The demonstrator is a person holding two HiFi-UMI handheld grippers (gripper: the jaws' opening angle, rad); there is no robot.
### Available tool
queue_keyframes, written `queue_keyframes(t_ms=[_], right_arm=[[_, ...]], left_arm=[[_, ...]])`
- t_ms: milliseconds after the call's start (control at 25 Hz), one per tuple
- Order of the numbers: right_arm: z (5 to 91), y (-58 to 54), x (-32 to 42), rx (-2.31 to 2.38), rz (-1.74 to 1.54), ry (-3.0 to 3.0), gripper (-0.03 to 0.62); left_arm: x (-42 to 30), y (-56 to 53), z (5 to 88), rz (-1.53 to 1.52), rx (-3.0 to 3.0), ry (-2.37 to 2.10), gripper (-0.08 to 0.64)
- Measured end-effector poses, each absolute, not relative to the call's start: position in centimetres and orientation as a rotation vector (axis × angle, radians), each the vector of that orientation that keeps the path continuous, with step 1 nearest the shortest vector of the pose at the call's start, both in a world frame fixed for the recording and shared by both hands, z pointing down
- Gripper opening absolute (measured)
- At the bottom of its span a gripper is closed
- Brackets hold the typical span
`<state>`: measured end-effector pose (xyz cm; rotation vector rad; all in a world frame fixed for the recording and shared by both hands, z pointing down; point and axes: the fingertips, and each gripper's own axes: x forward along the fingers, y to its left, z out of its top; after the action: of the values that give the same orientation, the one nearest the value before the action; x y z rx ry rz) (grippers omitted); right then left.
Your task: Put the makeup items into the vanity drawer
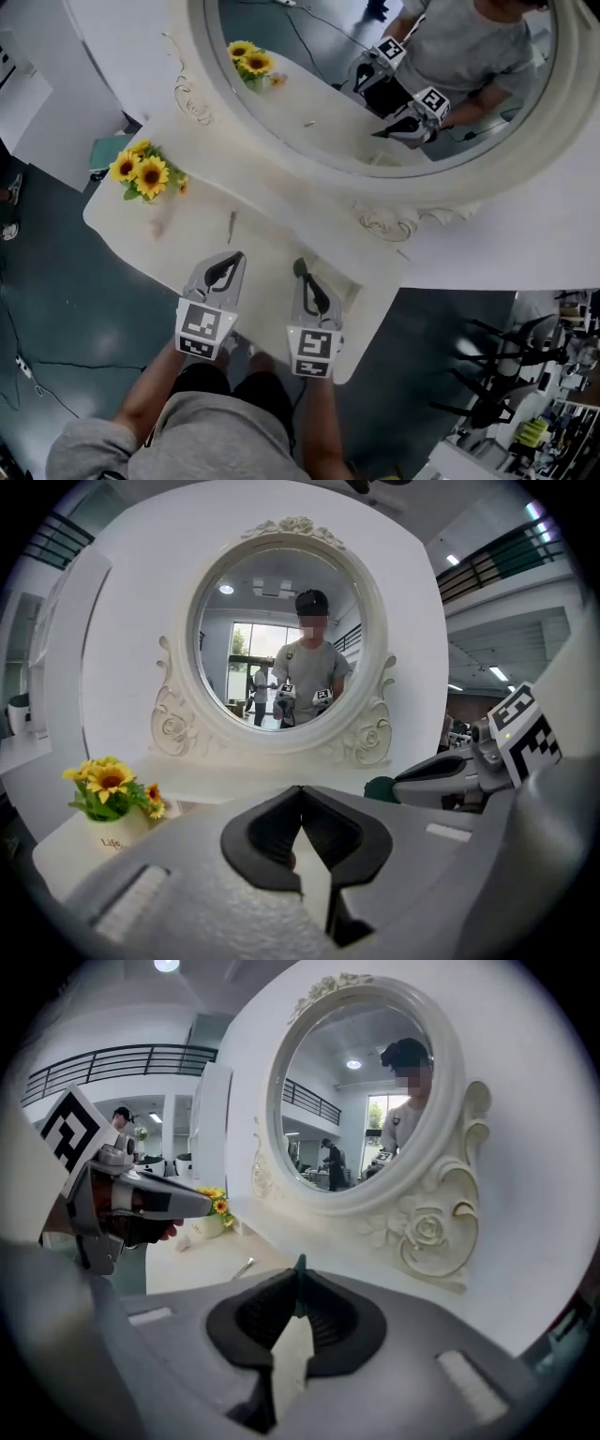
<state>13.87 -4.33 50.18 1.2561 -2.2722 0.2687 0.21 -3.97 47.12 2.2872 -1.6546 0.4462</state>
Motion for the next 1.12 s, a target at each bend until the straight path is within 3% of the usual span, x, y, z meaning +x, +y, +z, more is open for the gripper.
queue_keyframes(t_ms=[520,1120], right_arm=[[51.4,-3.2,22.8,1.488,0.351,-2.126,0.028],[57.8,-2.7,25.0,1.503,0.481,-2.051,0.028]], left_arm=[[7.8,-4.6,48.3,0.499,2.425,-1.451,0.011],[9.8,-4.2,54.2,0.616,2.383,-1.344,0.011]])
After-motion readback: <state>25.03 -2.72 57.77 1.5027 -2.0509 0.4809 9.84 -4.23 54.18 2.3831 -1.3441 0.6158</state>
